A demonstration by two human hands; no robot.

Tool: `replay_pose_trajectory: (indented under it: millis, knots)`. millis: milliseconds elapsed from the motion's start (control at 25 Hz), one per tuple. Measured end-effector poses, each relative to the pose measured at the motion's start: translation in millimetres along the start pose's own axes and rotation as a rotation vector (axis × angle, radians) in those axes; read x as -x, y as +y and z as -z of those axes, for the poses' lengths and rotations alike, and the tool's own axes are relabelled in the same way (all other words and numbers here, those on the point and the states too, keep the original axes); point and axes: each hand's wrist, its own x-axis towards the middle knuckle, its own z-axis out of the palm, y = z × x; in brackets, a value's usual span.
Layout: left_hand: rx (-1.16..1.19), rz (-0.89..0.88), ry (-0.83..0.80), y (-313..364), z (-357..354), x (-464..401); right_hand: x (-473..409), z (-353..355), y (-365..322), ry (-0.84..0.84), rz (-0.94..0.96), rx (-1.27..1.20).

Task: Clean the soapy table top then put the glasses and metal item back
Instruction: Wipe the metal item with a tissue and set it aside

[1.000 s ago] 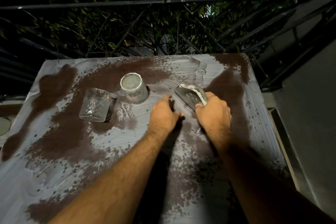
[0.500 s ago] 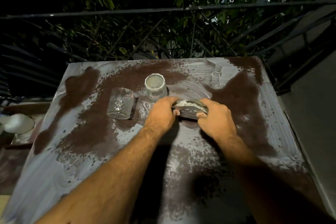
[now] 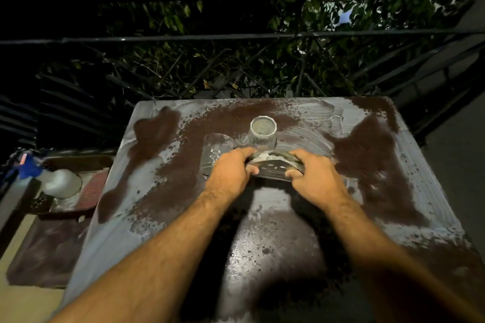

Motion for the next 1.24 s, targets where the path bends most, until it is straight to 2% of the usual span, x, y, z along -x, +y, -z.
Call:
replay_pose_trajectory:
  millis: [480, 720, 1120, 1240]
  knots:
    - [0.041, 0.153, 0.203, -52.0, 65.6, 45.5, -22.5, -39.2, -83.0, -0.012, 0.283, 0.002]
    - [0.058, 0.235, 0.278, -94.1, 97.9, 83.9, -21.4, -68.7, -137.4, -0.134, 0.439, 0.0]
    - [-0.024, 0.402, 0.367, -199.3, 177.3, 134.4, -23.2, -146.8, -280.1, -0.359, 0.637, 0.023]
    - [-0.068, 0.45, 0.462, -244.5, 202.7, 152.4, -23.9, -185.4, -332.0, -0.377, 0.688, 0.016]
